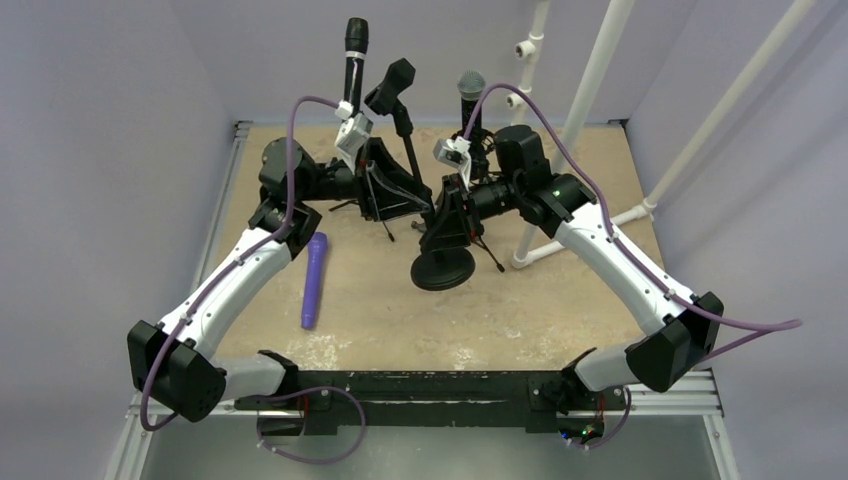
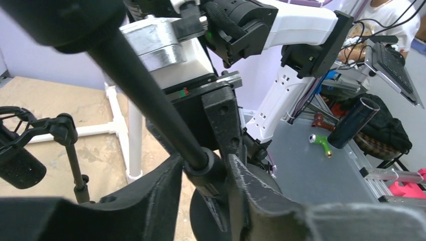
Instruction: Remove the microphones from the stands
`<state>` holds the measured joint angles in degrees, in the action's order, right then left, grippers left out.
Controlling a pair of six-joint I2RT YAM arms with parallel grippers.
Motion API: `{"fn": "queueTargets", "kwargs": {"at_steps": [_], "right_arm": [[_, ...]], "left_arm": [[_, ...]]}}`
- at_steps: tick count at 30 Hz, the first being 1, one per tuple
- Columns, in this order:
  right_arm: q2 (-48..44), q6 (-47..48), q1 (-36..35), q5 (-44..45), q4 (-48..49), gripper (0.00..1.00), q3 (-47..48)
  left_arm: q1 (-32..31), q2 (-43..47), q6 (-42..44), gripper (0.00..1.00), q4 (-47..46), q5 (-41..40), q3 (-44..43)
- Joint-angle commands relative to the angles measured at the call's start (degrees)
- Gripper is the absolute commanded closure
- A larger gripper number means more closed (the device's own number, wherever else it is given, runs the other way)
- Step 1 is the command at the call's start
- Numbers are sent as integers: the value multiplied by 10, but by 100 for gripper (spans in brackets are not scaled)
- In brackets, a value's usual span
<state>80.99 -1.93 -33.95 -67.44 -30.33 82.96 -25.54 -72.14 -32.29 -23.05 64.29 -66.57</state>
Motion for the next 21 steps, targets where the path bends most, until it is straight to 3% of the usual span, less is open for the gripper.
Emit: {"fn": "queueTargets", "kwargs": {"at_steps": [1,4,5,10,14,15,18,21], "right_arm": [[-11,4,1,-13,30,100,16],[-9,31,0,32,3,100,27],[-9,40,0,49,-3,100,30],[-12,52,1,185,-13,100,34],[-10,46,-1,265,-8,100,41],[-7,43,0,273,-6,100,43],[-5,37,0,273,6,100,35],[-8,32,0,254,20,100,19]], "left_arm": [[-9,0,-25,73,-46,0,9],[-14,4,-42,98,-43,-19,15],[-15,6,-47,100,-36,-34,17],[-16,25,-75,100,34,-172,23],[-15,28,-109,100,185,-316,-26],[-15,25,-112,94,203,-323,-38],[-15,25,-110,62,219,-325,-56],[-15,40,-80,41,229,-322,-59]]}}
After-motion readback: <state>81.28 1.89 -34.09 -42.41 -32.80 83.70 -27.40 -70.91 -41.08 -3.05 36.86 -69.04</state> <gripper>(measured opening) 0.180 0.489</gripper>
